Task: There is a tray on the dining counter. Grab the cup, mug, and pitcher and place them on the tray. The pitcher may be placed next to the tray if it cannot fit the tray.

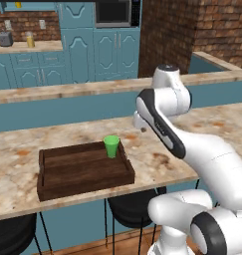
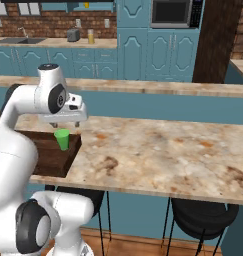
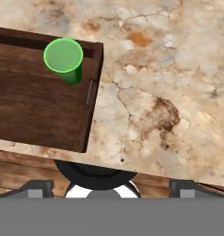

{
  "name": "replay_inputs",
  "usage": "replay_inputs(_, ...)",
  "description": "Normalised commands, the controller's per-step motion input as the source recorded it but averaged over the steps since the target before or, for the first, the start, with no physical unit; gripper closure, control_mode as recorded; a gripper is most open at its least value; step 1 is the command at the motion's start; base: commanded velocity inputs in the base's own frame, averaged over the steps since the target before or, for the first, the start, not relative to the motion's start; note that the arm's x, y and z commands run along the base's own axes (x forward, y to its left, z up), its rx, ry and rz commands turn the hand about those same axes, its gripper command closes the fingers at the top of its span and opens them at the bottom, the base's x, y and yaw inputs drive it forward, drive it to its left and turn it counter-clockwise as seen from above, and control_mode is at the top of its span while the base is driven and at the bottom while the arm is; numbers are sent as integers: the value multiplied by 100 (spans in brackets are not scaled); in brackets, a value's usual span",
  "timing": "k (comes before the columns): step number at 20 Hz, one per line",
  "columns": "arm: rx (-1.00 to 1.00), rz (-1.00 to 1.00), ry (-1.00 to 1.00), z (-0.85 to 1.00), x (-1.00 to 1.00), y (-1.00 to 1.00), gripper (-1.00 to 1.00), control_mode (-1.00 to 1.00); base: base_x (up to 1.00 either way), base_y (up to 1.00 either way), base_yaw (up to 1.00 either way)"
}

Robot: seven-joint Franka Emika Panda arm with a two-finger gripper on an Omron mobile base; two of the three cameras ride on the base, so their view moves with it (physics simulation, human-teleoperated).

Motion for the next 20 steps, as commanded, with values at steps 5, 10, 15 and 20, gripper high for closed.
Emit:
replay_inputs(5, 0, 0, 4, -9, -88, -58, -100, -100, 0, 0, 0)
replay_inputs(10, 0, 0, 1, -3, -49, -6, -100, -100, 0, 0, 0)
replay_inputs(15, 0, 0, 0, -1, -14, 0, -100, 100, -47, 0, 0)
replay_inputs(20, 0, 0, 0, 0, 0, 0, -100, 100, -100, 3, -2)
